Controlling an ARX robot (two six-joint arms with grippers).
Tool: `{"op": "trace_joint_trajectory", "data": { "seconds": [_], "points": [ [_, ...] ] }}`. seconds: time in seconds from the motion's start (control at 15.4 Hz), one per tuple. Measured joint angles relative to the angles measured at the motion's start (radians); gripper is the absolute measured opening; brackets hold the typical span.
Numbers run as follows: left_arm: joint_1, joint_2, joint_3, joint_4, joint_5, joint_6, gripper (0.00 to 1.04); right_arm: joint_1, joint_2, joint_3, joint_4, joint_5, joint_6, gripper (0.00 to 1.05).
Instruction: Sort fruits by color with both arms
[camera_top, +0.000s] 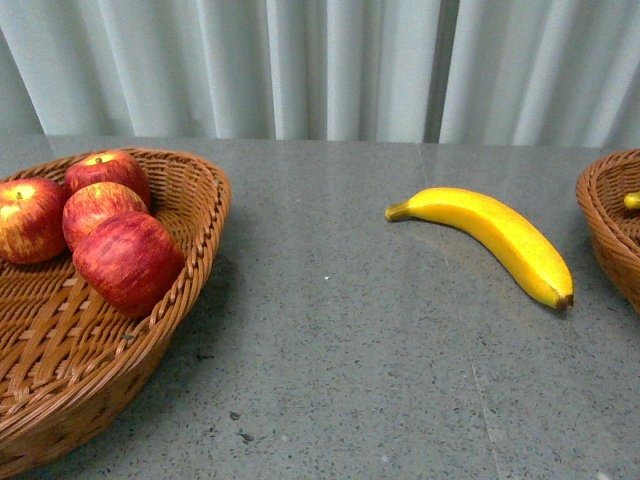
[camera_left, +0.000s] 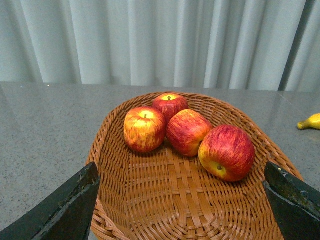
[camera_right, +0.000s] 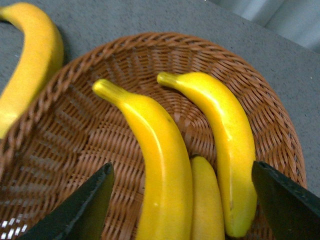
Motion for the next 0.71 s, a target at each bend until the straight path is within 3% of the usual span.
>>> {"op": "trace_joint_trajectory", "data": {
  "seconds": [0.26,0.45,0.65,0.71],
  "points": [
    [0.0,0.0,0.0,0.0,0.0,0.0,0.98,0.031,-0.019,0.029,-0.013,-0.018,0.038,0.98],
    [0.0,0.0,0.0,0.0,0.0,0.0,0.98,0.058,-0.026,0.052,-0.011,-0.025,0.063,0.99],
    [0.0,0.0,0.0,0.0,0.0,0.0,0.98,0.253,-0.024,0.144,0.016,-0.013,0.207,0.98],
    [0.0,0.0,0.0,0.0,0.0,0.0,0.98,0.425,0.08,0.216,0.029,0.065,0.249,0.98]
  ]
}}
